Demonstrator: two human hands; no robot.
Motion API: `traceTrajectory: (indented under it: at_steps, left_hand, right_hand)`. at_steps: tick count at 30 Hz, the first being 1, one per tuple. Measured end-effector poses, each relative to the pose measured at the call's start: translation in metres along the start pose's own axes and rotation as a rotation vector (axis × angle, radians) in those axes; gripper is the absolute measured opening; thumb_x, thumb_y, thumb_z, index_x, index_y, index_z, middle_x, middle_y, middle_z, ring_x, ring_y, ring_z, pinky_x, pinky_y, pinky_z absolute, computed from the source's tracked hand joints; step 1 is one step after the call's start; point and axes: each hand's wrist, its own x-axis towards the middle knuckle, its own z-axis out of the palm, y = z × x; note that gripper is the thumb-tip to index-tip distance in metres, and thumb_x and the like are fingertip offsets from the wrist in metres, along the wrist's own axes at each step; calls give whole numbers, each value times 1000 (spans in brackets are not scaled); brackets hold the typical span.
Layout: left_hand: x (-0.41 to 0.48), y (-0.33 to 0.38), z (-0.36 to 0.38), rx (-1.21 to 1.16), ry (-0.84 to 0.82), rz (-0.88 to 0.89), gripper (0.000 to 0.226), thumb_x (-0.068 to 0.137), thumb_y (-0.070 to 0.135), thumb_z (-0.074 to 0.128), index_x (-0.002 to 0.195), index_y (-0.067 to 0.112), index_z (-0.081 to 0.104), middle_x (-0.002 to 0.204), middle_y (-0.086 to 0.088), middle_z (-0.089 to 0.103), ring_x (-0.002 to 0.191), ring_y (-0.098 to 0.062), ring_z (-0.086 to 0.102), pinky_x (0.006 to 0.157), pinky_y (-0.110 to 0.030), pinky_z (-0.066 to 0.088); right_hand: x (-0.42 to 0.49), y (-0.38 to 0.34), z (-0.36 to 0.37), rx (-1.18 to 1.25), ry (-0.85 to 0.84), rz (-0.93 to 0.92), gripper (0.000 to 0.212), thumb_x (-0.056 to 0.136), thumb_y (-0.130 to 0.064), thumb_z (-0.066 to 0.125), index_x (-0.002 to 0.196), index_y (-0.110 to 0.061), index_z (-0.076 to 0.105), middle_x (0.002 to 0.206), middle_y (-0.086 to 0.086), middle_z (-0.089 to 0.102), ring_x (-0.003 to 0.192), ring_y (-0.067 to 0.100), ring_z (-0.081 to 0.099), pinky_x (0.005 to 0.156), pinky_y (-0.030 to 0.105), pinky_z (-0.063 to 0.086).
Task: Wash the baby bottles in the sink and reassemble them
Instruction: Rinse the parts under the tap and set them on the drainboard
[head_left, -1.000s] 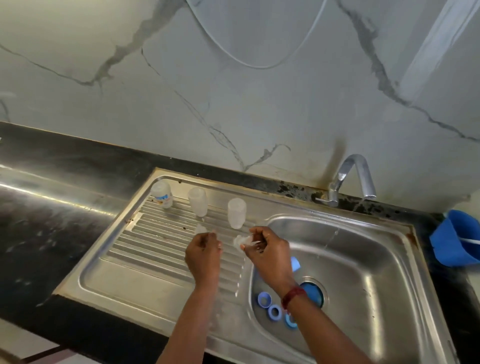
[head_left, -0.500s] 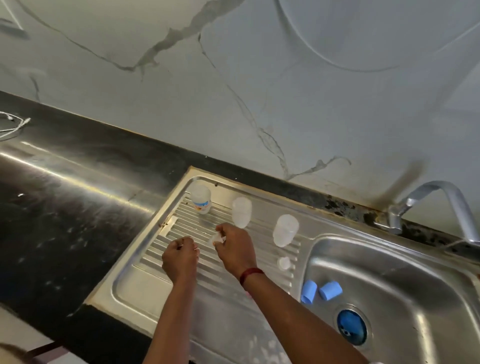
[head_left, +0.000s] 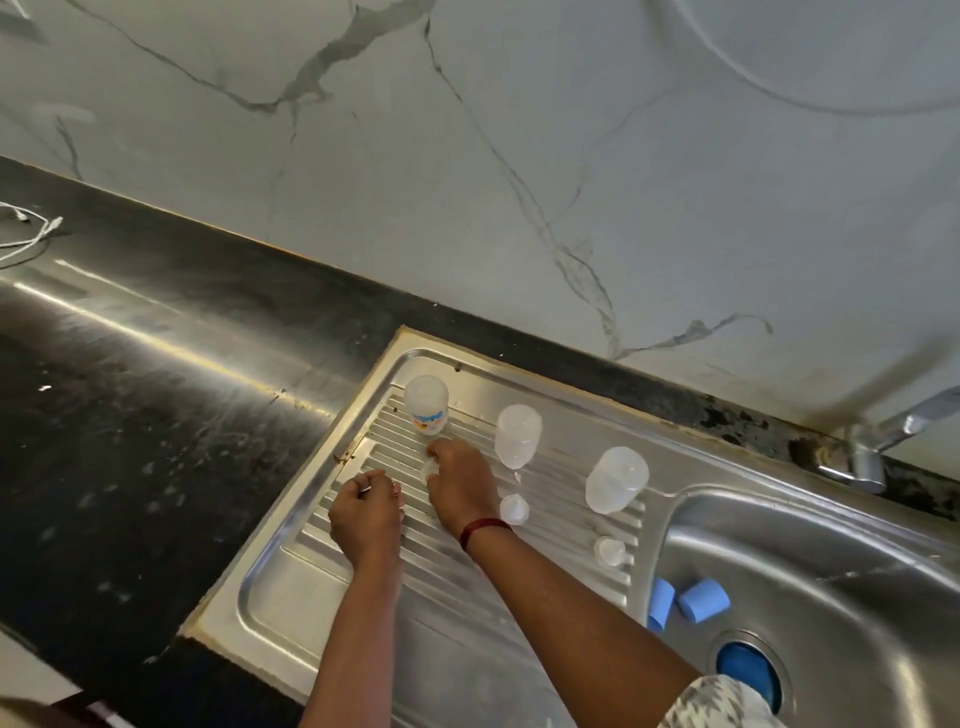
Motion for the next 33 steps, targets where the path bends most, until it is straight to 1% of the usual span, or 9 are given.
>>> traceTrajectory:
  at_steps: [3,7,14,17,20,23,26,30,33]
  left_hand:
    - [0,-2,-1,2,8,-9,13,96,20,60,87,17,69,85,-7,70,79,-23,67,65,-32,56]
    - [-2,-5,-2,13,9,-14,15,95,23,62,81,23,68,84,-7,70,83,-29,70,75,-45,62]
    - [-38,3,1,1,-54,126,9,95,22,63,86,22,66,87,-5,70,85,-28,69,82,-47,60]
    - [-61,6,6,-1,-104,159,8,94,23,65,87,23,66,85,0,70,87,-26,69,84,-46,59]
    - [-91,7,10,-11,-178,184,14,92,22,66,79,27,67,82,0,72,82,-24,70,82,-50,59]
    - [-125,1,17,14,-260,241,17,89,18,67,75,27,67,75,-1,71,78,-26,69,81,-52,58]
    - [-171,-12,27,43,-417,317,8,79,24,65,73,27,68,66,-1,69,69,-29,66,74,-53,57]
    - [-228,-41,49,158,-610,351,12,67,32,60,76,32,68,63,-2,68,65,-30,67,68,-51,57]
    - [-260,-68,65,278,-760,279,17,64,28,59,74,37,68,63,-3,69,66,-28,67,71,-50,56]
  right_hand:
    - [2,1,3,2,-7,-6,31,93,-3,57,122,-9,64,123,12,64,114,27,59,98,33,47]
    - [-4,3,1,26,2,-12,34,93,-3,59,125,-11,62,125,12,62,115,28,57,100,36,46]
    - [-37,7,-30,128,95,-67,39,90,-3,63,128,-12,62,127,6,63,116,20,58,108,33,42]
    - [-59,16,-54,151,137,-91,37,89,-4,64,125,-15,65,125,2,64,112,16,59,105,32,47]
    - [-84,36,-84,153,233,-120,34,84,-2,65,116,-14,69,113,1,68,99,12,61,92,29,52]
    - [-111,62,-110,172,317,-90,33,81,2,64,110,-11,71,108,2,70,92,12,63,87,27,54]
    - [-140,94,-134,166,406,-16,30,79,0,67,105,-12,73,103,2,72,82,11,63,80,25,54]
    - [-182,140,-161,147,479,117,23,77,-2,69,97,-13,75,96,1,73,83,16,67,76,18,47]
    - [-209,179,-179,120,431,246,15,80,-9,68,93,-15,73,93,-1,74,84,17,67,71,18,43]
